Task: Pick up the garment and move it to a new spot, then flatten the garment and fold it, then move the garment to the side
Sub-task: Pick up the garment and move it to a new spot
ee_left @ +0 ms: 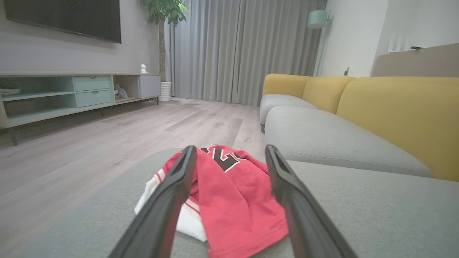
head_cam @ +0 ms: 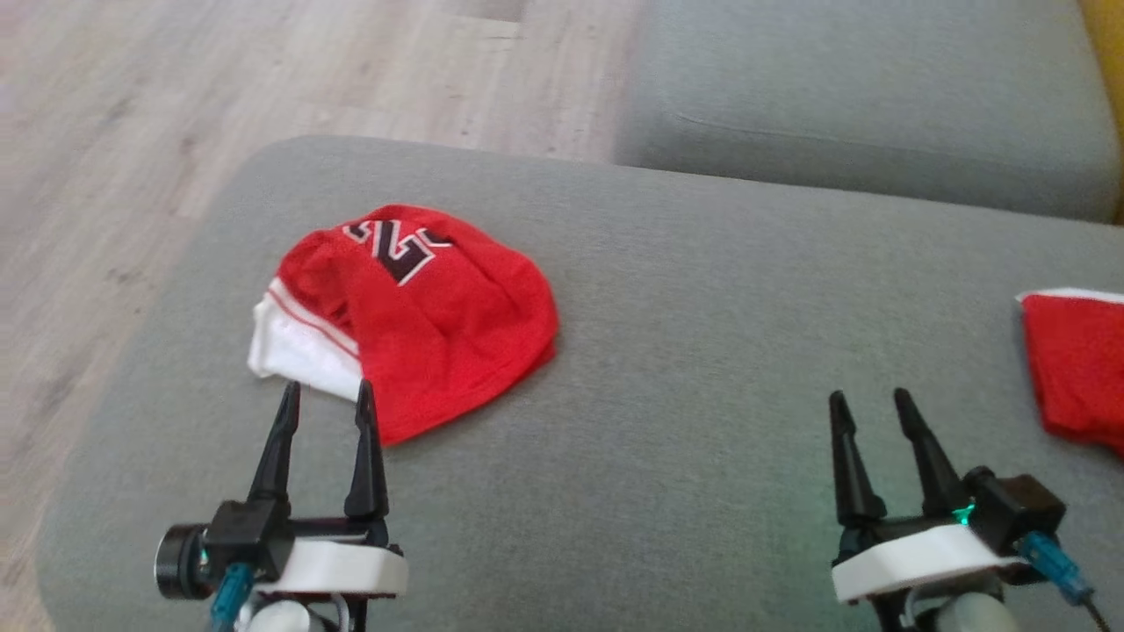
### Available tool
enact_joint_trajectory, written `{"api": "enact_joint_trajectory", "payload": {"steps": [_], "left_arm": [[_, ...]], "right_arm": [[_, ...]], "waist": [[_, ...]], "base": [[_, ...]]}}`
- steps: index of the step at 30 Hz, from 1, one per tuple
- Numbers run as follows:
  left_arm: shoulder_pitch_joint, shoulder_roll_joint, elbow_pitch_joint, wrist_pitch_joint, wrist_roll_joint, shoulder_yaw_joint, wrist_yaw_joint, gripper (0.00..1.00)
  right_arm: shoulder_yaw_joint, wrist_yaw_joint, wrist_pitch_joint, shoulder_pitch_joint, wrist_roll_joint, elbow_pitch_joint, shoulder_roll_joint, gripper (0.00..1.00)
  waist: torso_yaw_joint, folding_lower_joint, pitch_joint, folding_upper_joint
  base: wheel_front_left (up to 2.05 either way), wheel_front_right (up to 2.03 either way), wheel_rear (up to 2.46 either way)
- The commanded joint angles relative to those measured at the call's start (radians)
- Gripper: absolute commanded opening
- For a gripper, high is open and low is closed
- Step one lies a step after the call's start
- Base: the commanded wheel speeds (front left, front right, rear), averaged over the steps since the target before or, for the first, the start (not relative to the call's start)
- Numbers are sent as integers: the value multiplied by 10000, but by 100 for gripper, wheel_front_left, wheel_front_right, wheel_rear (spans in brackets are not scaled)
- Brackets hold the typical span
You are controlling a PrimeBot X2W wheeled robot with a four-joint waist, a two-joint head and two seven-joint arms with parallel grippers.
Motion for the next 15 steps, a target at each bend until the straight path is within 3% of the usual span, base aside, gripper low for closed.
{"api": "enact_joint_trajectory", "payload": {"steps": [1,15], "left_arm": [[-262,29,-296,-53,78,383,-37,100],[-291,34,-213,-53,244,572,-238,100]], "right_arm": [[300,-7,-108,-281,80,-264,-57,100],[682,-7,-108,-373,272,-177,-57,100]], "waist": [[293,0,-84,0],[546,0,-23,0]], "base": [[0,0,0],[0,0,0]]}}
